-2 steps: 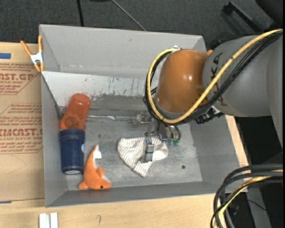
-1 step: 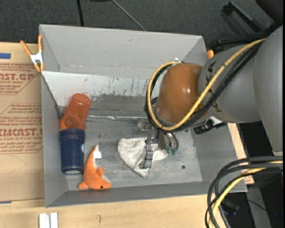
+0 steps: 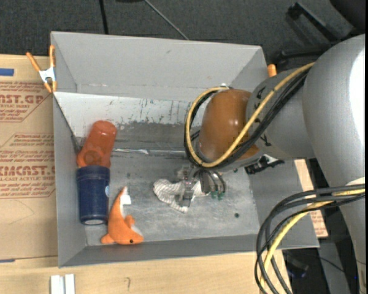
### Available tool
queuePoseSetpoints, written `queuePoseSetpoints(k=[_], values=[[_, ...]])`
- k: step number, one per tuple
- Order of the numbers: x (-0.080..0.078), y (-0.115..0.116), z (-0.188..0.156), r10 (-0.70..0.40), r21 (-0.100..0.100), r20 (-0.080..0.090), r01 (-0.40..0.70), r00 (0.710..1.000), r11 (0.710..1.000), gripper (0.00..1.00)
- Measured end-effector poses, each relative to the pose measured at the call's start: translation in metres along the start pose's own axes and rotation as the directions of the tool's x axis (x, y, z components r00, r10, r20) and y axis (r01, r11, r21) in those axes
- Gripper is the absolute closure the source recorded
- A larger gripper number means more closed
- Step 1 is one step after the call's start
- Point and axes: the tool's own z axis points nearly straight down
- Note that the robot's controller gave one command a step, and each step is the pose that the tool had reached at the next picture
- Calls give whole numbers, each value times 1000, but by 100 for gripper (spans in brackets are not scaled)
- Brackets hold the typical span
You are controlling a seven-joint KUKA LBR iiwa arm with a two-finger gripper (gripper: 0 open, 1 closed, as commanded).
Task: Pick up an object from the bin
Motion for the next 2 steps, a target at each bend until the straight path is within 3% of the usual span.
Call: queuePoseSetpoints(k=[1,2], values=[[0,0,0,0,0,0,0,1000,1000,100],[-1,9,-157,49,-1,3,-49,999,999,100]])
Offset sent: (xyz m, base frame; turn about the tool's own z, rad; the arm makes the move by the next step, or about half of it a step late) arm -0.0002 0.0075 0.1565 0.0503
